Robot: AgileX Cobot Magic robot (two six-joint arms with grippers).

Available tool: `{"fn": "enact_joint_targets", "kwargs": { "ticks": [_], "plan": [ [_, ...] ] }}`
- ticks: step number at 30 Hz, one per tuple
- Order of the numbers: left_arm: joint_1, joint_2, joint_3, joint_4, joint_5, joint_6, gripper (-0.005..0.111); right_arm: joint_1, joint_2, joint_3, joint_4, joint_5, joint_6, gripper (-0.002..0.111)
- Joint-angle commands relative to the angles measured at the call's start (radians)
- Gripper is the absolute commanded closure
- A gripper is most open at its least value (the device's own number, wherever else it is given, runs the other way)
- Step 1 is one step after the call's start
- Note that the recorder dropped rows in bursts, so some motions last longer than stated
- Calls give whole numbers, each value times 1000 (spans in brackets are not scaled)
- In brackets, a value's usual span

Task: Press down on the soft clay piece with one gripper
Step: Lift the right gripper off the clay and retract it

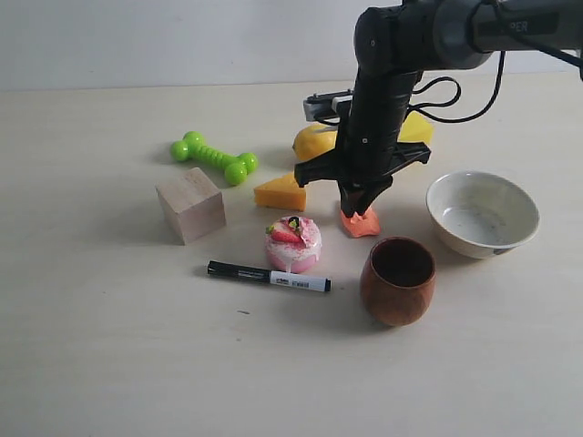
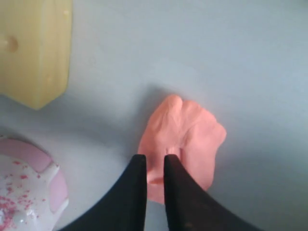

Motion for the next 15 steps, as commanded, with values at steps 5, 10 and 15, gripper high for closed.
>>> {"fn": "enact_joint_targets", "kwargs": {
  "ticks": [5, 10, 15],
  "plan": [
    [1, -6, -3, 0, -9, -3, 107, 0, -15, 6, -6, -15, -11, 92],
    [1, -6, -3, 0, -9, -3, 107, 0, -51, 6, -27, -20, -11, 92],
    [1, -6, -3, 0, -9, -3, 107, 0, -183, 6, -42, -43, -13, 108]
  ]
}}
